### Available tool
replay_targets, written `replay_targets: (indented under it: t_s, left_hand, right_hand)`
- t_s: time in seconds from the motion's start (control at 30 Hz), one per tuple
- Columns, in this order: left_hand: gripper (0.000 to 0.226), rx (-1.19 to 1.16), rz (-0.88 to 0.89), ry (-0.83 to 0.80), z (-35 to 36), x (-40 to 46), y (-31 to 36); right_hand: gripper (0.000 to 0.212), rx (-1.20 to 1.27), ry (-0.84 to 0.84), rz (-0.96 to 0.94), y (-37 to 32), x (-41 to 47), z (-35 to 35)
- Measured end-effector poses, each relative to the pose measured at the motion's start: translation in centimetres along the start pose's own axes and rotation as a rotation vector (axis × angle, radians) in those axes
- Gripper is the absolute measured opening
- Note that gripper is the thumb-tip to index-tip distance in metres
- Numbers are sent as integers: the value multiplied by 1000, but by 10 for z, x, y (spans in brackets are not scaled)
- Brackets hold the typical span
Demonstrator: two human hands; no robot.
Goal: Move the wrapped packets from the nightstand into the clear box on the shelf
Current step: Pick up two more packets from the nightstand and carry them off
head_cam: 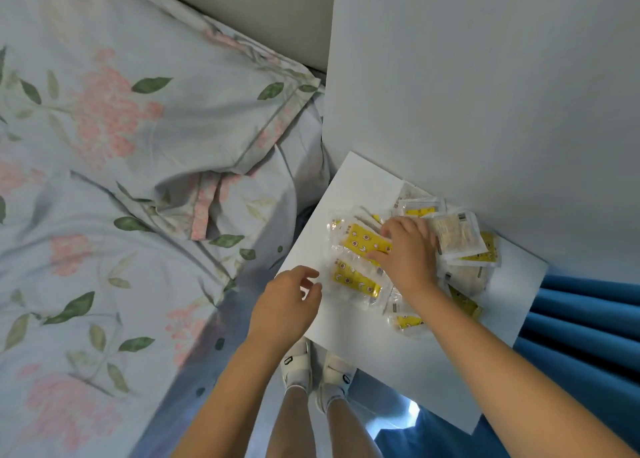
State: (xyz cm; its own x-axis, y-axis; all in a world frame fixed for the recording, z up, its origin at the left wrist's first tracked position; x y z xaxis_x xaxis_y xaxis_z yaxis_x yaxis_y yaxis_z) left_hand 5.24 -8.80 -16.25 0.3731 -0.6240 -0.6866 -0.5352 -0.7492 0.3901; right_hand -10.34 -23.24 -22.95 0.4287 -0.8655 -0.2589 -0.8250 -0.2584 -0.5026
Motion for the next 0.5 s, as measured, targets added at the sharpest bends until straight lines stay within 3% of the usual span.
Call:
replay_targets:
  t_s: [0.1,0.17,0.27,0.37,0.4,0.43,0.5]
  left_hand:
    - [29,-38,-23,-15,3,3,4]
    - [36,-116,-52,-19,5,3,9]
    - [53,-427,-134,-111,11,3,15]
    - [51,-861,-134,-244,17,0,19]
    - [43,-991,-135,-243,17,-1,20]
    - [35,-1070,-144,-211,17,-2,20]
    - [29,-1100,-171,-114,17,-3,14]
  right_hand:
    - [33,157,20,63,5,-12,-2]
    - [28,397,-12,141,0,-21,-6]
    - [19,824,-62,263,-26,-39,-15]
    - [9,1089,-177,302,-49,-61,-13]
    - [6,1145,-193,319,-53,-66,-12]
    - [17,1162,-174,331,-54,-69,-11]
    - [26,994,-44,257,-47,-66,-8]
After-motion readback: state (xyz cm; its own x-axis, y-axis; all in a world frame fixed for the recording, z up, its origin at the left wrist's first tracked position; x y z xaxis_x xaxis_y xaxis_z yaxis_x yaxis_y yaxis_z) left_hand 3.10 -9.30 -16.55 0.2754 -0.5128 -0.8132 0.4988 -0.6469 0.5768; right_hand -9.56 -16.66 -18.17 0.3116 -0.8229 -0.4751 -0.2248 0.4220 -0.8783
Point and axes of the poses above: each hand's wrist, its own x-axis towards the middle knuckle, its own z-axis out of the palm, y = z × x, the point moved 1 cm from there along x, towards the middle knuckle, and after that the axes turned 13 degrees about x, right-handed, at the moved point
